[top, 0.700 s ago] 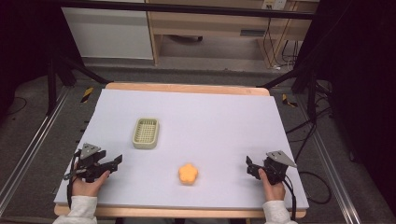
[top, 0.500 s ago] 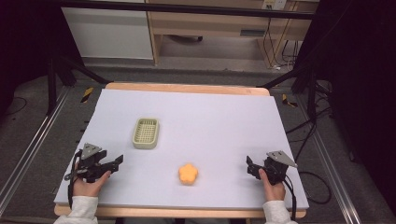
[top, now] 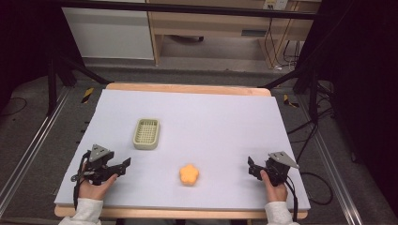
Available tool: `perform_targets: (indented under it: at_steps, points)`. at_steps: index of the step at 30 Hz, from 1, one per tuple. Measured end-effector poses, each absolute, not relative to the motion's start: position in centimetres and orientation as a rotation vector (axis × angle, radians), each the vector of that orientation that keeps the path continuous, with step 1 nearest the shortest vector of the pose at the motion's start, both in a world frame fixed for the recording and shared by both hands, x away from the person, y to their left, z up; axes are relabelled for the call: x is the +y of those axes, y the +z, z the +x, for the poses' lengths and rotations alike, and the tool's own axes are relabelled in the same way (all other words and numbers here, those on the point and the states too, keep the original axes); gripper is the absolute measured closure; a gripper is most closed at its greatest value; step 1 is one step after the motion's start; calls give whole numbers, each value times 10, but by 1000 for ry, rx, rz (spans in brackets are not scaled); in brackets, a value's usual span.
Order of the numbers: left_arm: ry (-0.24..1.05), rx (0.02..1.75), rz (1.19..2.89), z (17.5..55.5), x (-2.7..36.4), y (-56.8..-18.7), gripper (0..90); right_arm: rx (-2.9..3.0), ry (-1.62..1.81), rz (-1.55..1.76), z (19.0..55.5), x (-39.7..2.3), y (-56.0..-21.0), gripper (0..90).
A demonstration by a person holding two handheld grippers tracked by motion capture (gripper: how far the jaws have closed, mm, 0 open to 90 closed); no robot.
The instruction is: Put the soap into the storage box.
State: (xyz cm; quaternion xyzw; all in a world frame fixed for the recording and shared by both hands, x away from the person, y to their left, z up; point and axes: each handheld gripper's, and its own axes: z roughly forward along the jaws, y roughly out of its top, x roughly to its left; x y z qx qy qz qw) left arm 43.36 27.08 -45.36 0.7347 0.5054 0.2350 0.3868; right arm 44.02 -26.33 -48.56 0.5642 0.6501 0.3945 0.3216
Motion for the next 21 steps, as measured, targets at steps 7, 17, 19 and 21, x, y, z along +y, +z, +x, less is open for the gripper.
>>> perform_targets:
  at_steps: [7, 17, 19, 21]
  points:
    - [595, 1262, 1891, 433, 264, -452, 273, 1693, 1063, 1493, 439, -266, -486, 31]
    - [581, 1221, 1931, 431, 249, -450, 266, 1697, 1055, 1487, 440, -265, -486, 32]
    - [575, 1206, 1942, 431, 245, -450, 263, 1707, 1055, 1491, 440, -265, -485, 32]
    - [570, 1193, 1954, 431, 240, -450, 260, 1709, 1046, 1488, 441, -264, -486, 32]
